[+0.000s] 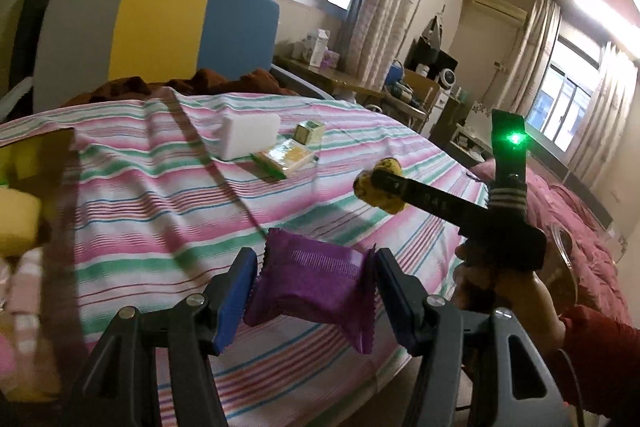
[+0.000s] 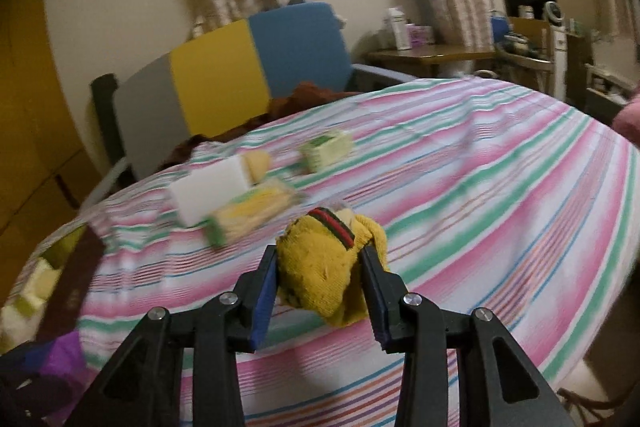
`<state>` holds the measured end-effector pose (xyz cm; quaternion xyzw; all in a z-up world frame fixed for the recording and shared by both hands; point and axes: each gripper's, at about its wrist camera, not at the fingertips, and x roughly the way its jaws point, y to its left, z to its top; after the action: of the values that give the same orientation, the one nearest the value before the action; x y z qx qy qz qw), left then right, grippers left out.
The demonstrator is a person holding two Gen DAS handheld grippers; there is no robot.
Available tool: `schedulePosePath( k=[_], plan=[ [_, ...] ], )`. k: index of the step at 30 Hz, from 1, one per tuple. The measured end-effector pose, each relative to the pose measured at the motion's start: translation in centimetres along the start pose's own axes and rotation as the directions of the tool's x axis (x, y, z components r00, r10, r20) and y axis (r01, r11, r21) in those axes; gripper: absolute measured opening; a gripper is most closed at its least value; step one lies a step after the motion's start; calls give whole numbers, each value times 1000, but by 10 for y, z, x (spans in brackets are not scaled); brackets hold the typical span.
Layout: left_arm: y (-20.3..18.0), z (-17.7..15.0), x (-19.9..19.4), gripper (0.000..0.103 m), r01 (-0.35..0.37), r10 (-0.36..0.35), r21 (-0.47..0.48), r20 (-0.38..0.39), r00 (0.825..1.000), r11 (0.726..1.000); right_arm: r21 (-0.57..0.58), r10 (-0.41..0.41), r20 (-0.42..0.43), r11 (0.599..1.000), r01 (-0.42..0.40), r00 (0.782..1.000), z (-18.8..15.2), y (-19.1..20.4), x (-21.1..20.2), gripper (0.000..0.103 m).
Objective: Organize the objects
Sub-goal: 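Carry the knitted toy and purple packet into the gold tray and open both tools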
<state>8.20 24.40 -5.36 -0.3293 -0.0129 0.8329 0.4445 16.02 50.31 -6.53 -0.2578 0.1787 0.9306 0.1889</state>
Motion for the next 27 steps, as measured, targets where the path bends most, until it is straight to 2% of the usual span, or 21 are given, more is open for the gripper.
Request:
schedulePosePath(
  k=[6,12,21,27],
  plan=[
    [23,-4,-30,61,-41,42,-39,36,998,998,-42,120,-24,992,-121,992,-7,53,-9,41],
    [54,-4,-59,61,-97,104,-93,75,992,991,-95,237,-57,966,-242,970,-13,112,-14,41],
    [113,2,-94,62,-182,209,-200,128,969,963,-221,375,-125,892,-394,919,-13,207,-11,41],
    [163,15,-112,62,-255,295,-266,122,948,930,-302,410,-184,841,-448,893,-11,262,5,41]
  ],
)
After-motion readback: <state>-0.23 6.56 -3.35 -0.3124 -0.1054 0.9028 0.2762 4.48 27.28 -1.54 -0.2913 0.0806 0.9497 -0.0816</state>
